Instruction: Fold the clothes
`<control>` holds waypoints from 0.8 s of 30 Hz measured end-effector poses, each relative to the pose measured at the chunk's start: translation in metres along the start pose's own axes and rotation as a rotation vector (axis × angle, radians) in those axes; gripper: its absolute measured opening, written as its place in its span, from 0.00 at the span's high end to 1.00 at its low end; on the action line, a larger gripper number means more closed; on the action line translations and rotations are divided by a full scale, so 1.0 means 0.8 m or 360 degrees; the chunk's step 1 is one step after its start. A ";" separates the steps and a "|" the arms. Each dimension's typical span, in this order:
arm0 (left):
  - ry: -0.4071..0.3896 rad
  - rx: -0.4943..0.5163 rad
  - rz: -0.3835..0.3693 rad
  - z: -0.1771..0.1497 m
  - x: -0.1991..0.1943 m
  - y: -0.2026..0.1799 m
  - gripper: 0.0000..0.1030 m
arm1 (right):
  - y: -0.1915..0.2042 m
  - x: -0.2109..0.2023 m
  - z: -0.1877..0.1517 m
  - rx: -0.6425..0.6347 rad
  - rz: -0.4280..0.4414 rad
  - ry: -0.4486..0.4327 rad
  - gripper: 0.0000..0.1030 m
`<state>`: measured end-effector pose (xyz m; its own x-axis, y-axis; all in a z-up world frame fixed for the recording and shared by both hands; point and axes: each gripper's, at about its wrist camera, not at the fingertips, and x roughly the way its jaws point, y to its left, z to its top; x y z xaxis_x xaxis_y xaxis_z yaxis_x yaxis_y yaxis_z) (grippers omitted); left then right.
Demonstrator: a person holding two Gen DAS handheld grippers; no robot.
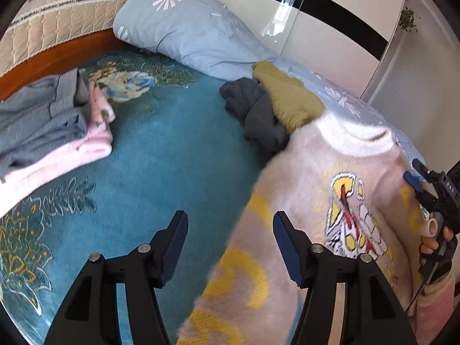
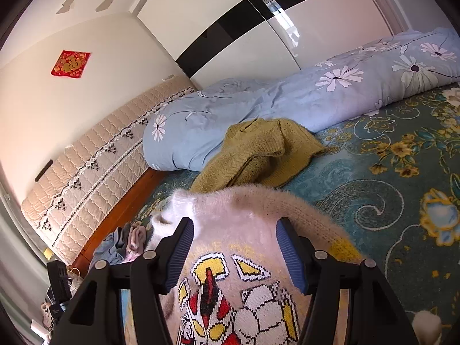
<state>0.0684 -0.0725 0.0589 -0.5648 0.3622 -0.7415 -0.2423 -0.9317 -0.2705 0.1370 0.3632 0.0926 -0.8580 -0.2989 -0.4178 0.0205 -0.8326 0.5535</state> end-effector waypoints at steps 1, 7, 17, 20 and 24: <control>0.0033 -0.0051 -0.0043 -0.009 0.006 0.011 0.39 | 0.001 0.001 -0.002 -0.0006 -0.0006 0.0008 0.38; 0.0219 -0.0361 -0.0398 -0.047 0.039 0.054 0.38 | 0.005 0.008 -0.010 -0.0051 -0.0043 0.0041 0.38; 0.0143 -0.0030 -0.0105 -0.046 0.026 0.009 0.90 | 0.003 0.012 -0.011 -0.0043 -0.0052 0.0067 0.38; 0.0142 0.0147 0.0066 -0.040 0.024 -0.013 0.92 | 0.002 0.013 -0.010 -0.0037 -0.0039 0.0073 0.37; 0.0121 0.0525 0.0457 -0.032 0.017 -0.040 0.93 | 0.001 0.014 -0.010 -0.0028 -0.0032 0.0079 0.37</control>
<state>0.0888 -0.0388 0.0417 -0.5894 0.0755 -0.8043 -0.3298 -0.9314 0.1542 0.1316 0.3559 0.0825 -0.8316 -0.3047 -0.4643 0.0130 -0.8465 0.5323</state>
